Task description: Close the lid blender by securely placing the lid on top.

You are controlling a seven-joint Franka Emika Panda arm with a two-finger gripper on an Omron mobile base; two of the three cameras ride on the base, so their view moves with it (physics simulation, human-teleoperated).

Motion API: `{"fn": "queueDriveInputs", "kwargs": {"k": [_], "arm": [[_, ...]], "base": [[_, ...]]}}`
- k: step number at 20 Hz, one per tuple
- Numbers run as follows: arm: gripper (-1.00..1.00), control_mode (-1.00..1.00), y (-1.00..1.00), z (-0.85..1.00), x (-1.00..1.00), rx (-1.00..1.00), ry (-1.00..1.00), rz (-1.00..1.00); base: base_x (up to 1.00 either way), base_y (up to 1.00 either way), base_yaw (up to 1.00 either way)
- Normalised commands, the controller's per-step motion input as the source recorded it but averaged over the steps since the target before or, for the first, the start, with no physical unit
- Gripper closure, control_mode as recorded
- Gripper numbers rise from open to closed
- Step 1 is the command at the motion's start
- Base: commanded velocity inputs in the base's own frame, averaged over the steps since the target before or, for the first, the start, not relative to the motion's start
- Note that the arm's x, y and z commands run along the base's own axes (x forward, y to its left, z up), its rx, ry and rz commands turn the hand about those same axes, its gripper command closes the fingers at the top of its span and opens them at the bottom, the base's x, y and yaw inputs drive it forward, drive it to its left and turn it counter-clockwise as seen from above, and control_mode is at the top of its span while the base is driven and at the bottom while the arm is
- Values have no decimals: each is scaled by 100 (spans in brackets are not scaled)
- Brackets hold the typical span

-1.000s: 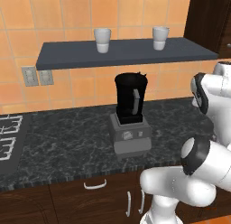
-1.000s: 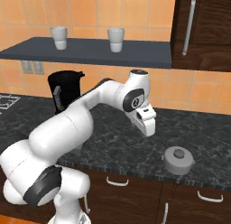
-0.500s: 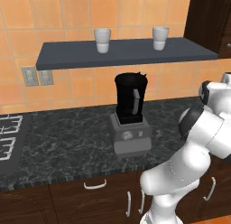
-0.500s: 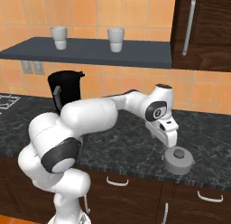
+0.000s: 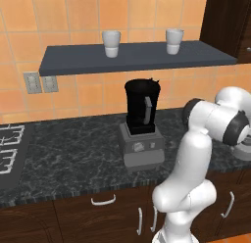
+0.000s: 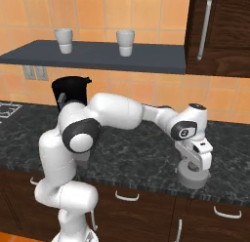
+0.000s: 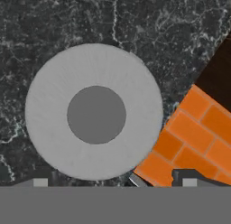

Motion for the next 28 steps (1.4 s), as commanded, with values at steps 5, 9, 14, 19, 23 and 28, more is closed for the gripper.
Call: {"fn": "queueDriveInputs", "kwargs": {"k": [5, 9, 14, 19, 23, 28], "arm": [[-100, -100, -28, -33, 32, 0, 0, 4], [-100, -100, -18, -31, 17, 0, 0, 4], [-100, -100, 1, -43, 7, 0, 0, 0], [-100, -100, 28, -19, -1, 0, 0, 0], [-100, -100, 59, -6, 0, 0, 0, -1], [100, -100, 32, -30, 0, 0, 0, 0]], "base": [[0, 0, 0], [0, 0, 0], [0, 0, 0], [0, 0, 0], [0, 0, 0], [0, 0, 0]]}}
